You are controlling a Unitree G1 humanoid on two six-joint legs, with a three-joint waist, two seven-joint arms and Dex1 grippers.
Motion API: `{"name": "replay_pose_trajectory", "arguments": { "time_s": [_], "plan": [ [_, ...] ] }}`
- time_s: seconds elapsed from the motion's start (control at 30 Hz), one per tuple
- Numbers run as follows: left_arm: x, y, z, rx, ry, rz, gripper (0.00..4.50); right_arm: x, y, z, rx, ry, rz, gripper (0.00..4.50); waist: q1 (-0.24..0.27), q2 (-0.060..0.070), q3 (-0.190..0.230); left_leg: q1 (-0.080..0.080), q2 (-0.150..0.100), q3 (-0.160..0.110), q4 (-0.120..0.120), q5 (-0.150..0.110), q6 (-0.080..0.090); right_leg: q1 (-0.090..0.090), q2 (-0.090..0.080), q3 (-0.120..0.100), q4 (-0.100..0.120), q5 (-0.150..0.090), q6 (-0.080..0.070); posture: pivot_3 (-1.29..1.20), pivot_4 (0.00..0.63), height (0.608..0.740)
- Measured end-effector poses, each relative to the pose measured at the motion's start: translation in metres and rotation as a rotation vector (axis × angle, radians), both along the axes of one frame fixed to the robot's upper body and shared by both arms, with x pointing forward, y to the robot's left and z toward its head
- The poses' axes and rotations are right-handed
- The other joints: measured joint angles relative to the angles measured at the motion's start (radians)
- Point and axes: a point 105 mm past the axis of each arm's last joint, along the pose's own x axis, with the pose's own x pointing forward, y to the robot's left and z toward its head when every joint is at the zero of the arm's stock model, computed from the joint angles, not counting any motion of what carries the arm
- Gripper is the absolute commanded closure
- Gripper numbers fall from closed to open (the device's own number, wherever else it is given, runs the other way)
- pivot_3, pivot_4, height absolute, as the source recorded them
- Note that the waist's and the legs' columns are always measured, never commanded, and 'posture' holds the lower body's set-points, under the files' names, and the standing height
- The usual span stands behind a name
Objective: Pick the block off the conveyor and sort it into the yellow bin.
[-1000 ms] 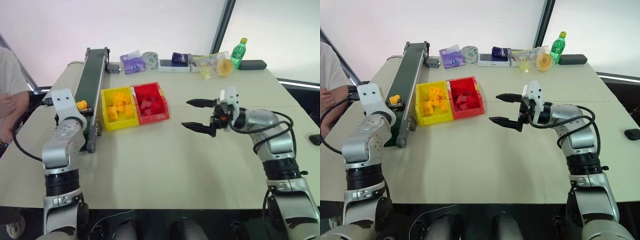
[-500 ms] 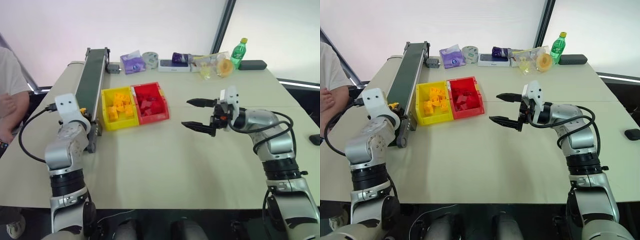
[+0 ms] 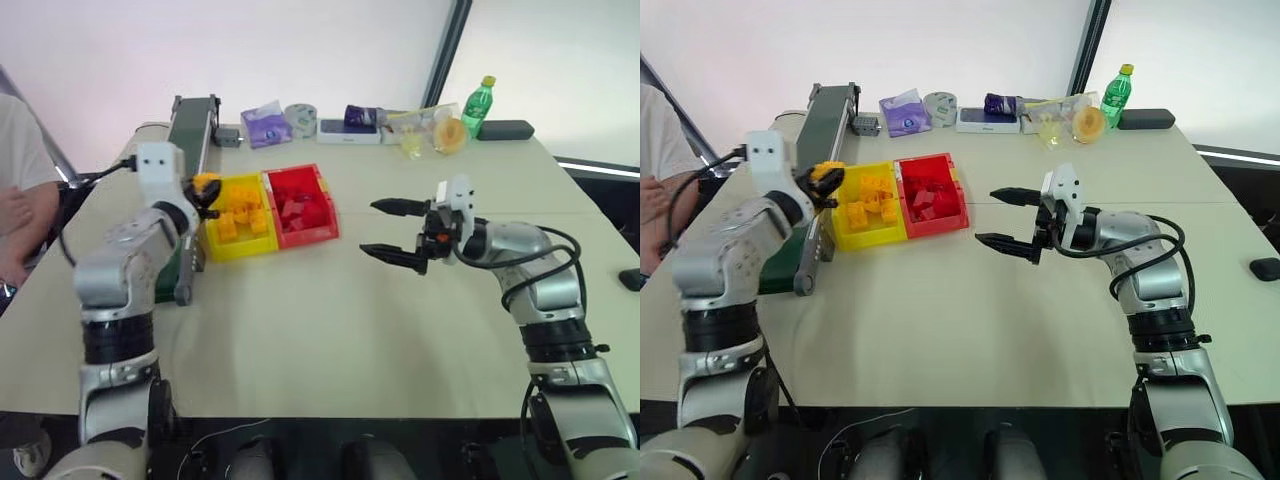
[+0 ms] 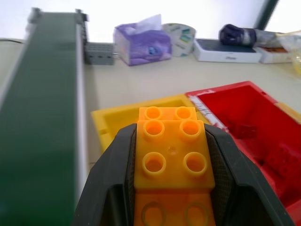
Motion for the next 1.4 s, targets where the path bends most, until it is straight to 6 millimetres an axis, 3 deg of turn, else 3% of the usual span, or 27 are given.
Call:
{"name": "replay_pose_trajectory", "arguments": {
  "time_s": [0.27, 0.47, 0.5, 0.6, 0.7, 0.8, 0.87, 0.97, 1.07, 1.17, 1.3, 1.4],
  "plan": [
    [0.041, -0.015, -0.015, 0.068, 0.039, -0.031, 3.13, -0.002, 0.0, -0.003, 0.005, 0.001, -0.013, 0.0, -0.007, 0.0, 0.0, 0.0, 0.0, 0.001, -0.001, 0.0, 0.0, -0.002, 0.001, 0.0, 0.0, 0.0, 0.0, 0.0, 0.15, 0.74],
    [0.046, -0.012, -0.024, 0.068, 0.046, -0.026, 0.27, -0.002, -0.001, -0.001, 0.001, -0.007, -0.018, 0.0, -0.006, 0.0, 0.0, -0.001, 0.0, 0.002, -0.001, 0.0, 0.0, -0.002, 0.001, 0.0, 0.0, 0.0, 0.0, 0.0, 0.15, 0.74],
    [0.047, -0.011, -0.025, 0.068, 0.048, -0.02, 0.07, -0.003, -0.001, -0.001, 0.0, -0.009, -0.018, 0.0, -0.005, 0.0, 0.0, -0.001, 0.0, 0.002, -0.001, 0.0, 0.0, -0.002, 0.001, 0.0, 0.0, 0.0, 0.0, 0.0, 0.15, 0.74],
    [0.047, -0.01, -0.025, 0.068, 0.043, -0.017, 0.07, -0.004, -0.002, -0.003, 0.0, -0.006, -0.018, 0.0, -0.005, 0.0, 0.0, -0.001, 0.0, 0.002, -0.001, 0.0, 0.0, -0.002, 0.001, 0.0, 0.0, 0.0, 0.0, 0.0, 0.15, 0.74],
    [0.042, -0.004, -0.008, 0.041, -0.017, -0.023, 0.07, -0.004, -0.002, -0.003, -0.001, -0.006, -0.018, 0.0, -0.006, 0.0, 0.0, -0.001, 0.0, 0.002, -0.001, 0.0, 0.0, -0.002, 0.001, 0.0, 0.0, 0.0, 0.0, 0.0, 0.15, 0.74],
    [0.023, 0.01, 0.014, 0.032, -0.11, -0.047, 0.07, -0.005, -0.002, -0.004, -0.002, -0.005, -0.019, 0.0, -0.013, 0.0, 0.0, -0.001, 0.001, 0.002, -0.001, 0.0, 0.0, -0.003, 0.0, 0.001, 0.0, 0.0, 0.0, 0.0, 0.15, 0.74],
    [0.004, 0.018, 0.018, 0.004, -0.146, -0.086, 0.07, -0.005, -0.004, -0.005, -0.005, 0.0, -0.024, 0.0, -0.016, 0.0, 0.0, -0.001, 0.003, 0.002, -0.001, 0.0, -0.001, -0.003, 0.001, 0.001, 0.001, 0.0, 0.0, 0.0, 0.15, 0.74],
    [-0.028, 0.026, 0.011, -0.029, -0.146, -0.157, 0.07, -0.005, -0.006, -0.006, -0.01, 0.003, -0.026, 0.0, -0.014, 0.0, 0.0, -0.001, 0.003, 0.001, -0.001, 0.0, -0.001, -0.003, 0.0, 0.001, 0.001, 0.0, 0.0, 0.0, 0.15, 0.74],
    [-0.059, 0.045, 0.001, 0.093, -0.114, -0.15, 0.07, -0.006, -0.008, -0.008, -0.019, 0.008, -0.021, 0.0, -0.011, 0.0, 0.0, -0.001, 0.003, 0.001, -0.001, 0.0, -0.001, -0.003, 0.0, 0.001, 0.001, 0.0, 0.0, 0.0, 0.15, 0.74],
    [-0.084, 0.065, -0.002, 0.082, -0.093, -0.187, 0.07, -0.006, -0.01, -0.009, -0.026, 0.014, -0.02, 0.0, -0.007, 0.0, 0.0, -0.001, 0.004, 0.001, -0.001, 0.0, -0.001, -0.003, -0.001, 0.001, 0.001, 0.0, 0.0, 0.0, 0.15, 0.74],
    [-0.108, 0.101, 0.012, 0.1, -0.124, -0.137, 0.07, -0.004, -0.014, -0.013, -0.028, 0.036, -0.029, 0.0, -0.006, 0.0, 0.0, -0.001, 0.003, 0.001, -0.001, 0.0, 0.0, -0.002, -0.002, 0.001, 0.001, 0.0, 0.0, 0.0, 0.15, 0.74],
    [-0.12, 0.111, -0.001, 0.117, -0.102, -0.142, 0.07, -0.002, -0.018, -0.013, -0.026, 0.043, -0.04, 0.0, -0.006, 0.0, 0.0, -0.001, 0.003, 0.001, -0.001, 0.0, 0.0, -0.002, -0.002, 0.001, 0.001, 0.0, 0.0, 0.0, 0.15, 0.74]
  ]
}}
